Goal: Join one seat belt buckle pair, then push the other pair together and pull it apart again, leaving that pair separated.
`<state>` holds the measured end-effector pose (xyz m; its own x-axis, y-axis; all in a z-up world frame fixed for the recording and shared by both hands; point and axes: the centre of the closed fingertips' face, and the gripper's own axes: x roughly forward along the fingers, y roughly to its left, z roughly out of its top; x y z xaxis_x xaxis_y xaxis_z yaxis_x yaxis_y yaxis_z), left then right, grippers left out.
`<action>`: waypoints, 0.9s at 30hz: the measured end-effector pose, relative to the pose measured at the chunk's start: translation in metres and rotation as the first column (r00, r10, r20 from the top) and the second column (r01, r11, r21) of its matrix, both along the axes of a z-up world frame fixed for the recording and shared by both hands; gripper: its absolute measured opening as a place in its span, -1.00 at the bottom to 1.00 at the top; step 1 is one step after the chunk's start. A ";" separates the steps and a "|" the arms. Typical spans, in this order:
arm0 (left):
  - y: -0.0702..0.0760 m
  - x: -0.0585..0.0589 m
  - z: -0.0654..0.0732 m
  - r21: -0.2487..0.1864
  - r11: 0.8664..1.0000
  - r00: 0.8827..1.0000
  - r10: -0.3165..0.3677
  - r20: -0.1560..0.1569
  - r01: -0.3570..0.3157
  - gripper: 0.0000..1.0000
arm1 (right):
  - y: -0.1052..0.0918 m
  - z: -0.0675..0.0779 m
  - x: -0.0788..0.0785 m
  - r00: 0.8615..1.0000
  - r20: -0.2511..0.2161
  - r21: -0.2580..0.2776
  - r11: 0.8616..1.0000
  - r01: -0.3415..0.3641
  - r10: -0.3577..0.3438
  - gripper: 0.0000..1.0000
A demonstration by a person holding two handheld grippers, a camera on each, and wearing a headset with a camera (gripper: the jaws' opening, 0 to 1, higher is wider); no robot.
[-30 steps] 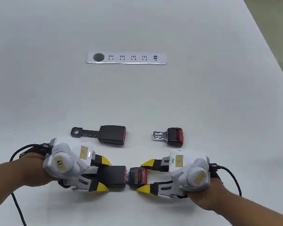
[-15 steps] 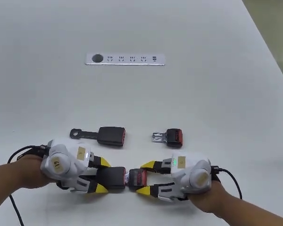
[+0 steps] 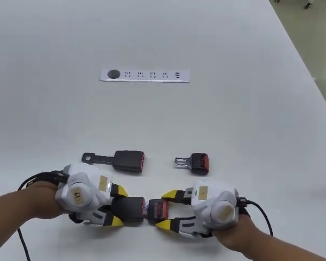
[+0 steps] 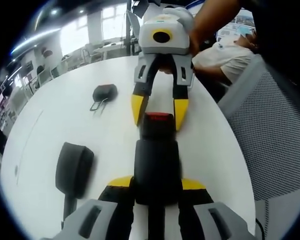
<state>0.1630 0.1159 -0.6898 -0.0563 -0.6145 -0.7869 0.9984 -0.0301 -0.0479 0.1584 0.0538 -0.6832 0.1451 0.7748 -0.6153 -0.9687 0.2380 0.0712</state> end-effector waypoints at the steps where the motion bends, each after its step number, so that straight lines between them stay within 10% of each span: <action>1: -0.001 0.001 0.000 0.001 1.000 1.000 0.008 0.001 -0.008 -0.31 | 0.000 0.000 -0.001 1.000 -0.004 -0.003 1.000 0.004 -0.004 -0.31; 3: 0.003 0.002 -0.002 0.035 0.999 1.000 0.027 0.013 -0.027 -0.29 | 0.000 0.001 -0.006 0.996 -0.069 -0.005 0.999 0.053 -0.053 -0.22; 8: 0.008 0.003 0.002 0.073 0.996 0.999 0.039 0.033 -0.042 -0.05 | -0.001 0.012 0.001 0.995 -0.031 0.024 0.995 0.093 -0.092 0.23; 12: 0.006 0.003 0.016 0.012 0.996 0.996 0.086 0.024 -0.086 0.46 | -0.004 0.022 0.006 0.994 -0.027 0.034 0.993 0.111 -0.110 0.28; 27: 0.026 0.044 0.051 -0.061 0.975 0.973 0.217 0.075 -0.213 0.57 | -0.030 0.054 0.040 0.989 0.041 0.064 0.988 0.138 -0.140 0.46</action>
